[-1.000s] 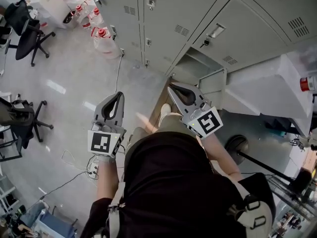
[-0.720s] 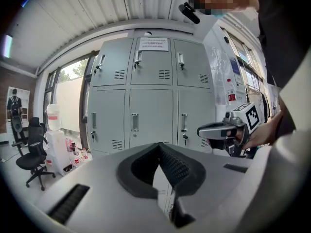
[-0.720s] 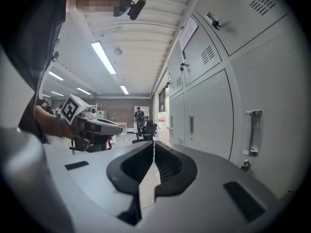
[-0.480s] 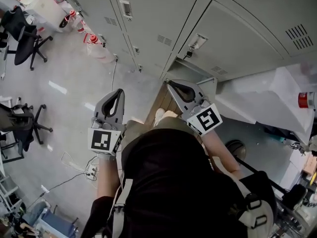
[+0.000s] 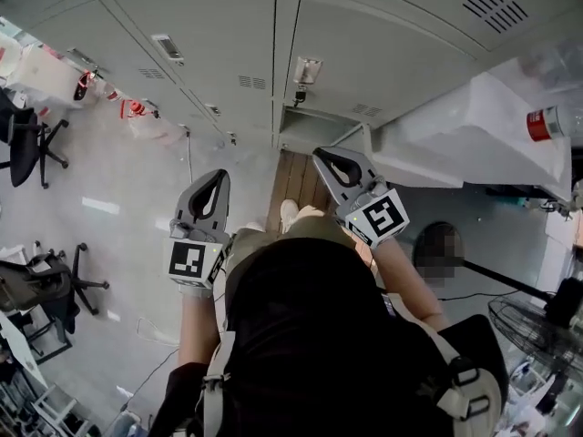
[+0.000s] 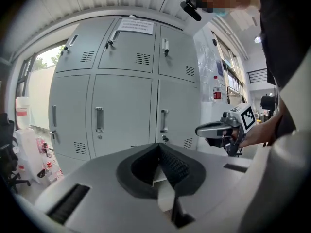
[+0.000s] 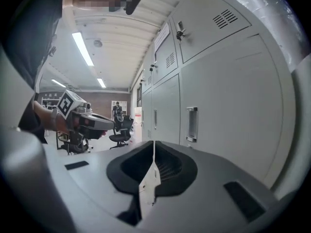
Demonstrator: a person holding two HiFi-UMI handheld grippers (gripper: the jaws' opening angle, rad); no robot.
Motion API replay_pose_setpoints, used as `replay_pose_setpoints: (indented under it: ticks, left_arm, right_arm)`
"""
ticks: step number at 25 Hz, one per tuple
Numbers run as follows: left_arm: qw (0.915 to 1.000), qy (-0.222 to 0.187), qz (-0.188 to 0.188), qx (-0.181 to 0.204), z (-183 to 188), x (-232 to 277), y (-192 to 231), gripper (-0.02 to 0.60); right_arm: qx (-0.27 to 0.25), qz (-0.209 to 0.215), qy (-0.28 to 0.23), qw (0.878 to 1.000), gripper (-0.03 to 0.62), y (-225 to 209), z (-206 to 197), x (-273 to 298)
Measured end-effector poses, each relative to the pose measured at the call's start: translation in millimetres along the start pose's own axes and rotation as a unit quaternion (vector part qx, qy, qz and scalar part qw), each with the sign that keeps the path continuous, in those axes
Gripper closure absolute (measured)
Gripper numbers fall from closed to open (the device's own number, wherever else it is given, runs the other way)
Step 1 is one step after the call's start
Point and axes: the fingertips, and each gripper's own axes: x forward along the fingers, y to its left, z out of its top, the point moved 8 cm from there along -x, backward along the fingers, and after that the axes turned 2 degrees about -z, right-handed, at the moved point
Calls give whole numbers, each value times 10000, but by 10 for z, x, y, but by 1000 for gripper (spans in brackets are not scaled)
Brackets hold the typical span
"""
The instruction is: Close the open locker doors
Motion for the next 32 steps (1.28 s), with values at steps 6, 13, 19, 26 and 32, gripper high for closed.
replay_pose_setpoints:
  ticks: [6, 13, 19, 26, 32]
  left_arm:
    - [9971, 67, -752, 39, 23, 347, -125, 572]
    - [9878, 266, -1528, 156, 28, 672, -296, 572]
    - [9778, 439, -2038, 217, -24, 832, -435, 572]
    - [9680, 638, -2415, 258, -118, 982, -605, 572]
    - [9624, 828, -2571, 270, -187, 1040, -695, 572]
  right_arm:
    - [191, -878, 278, 9956, 572, -136, -239, -384]
    - [524, -1782, 597, 9808, 572, -214, -587, -846]
    - [799, -2302, 1025, 9644, 571, -211, -937, -1125]
    - [1089, -2751, 1539, 9427, 571, -224, -1411, -1377]
    - [1343, -2940, 1899, 9271, 571, -218, -1802, -1509]
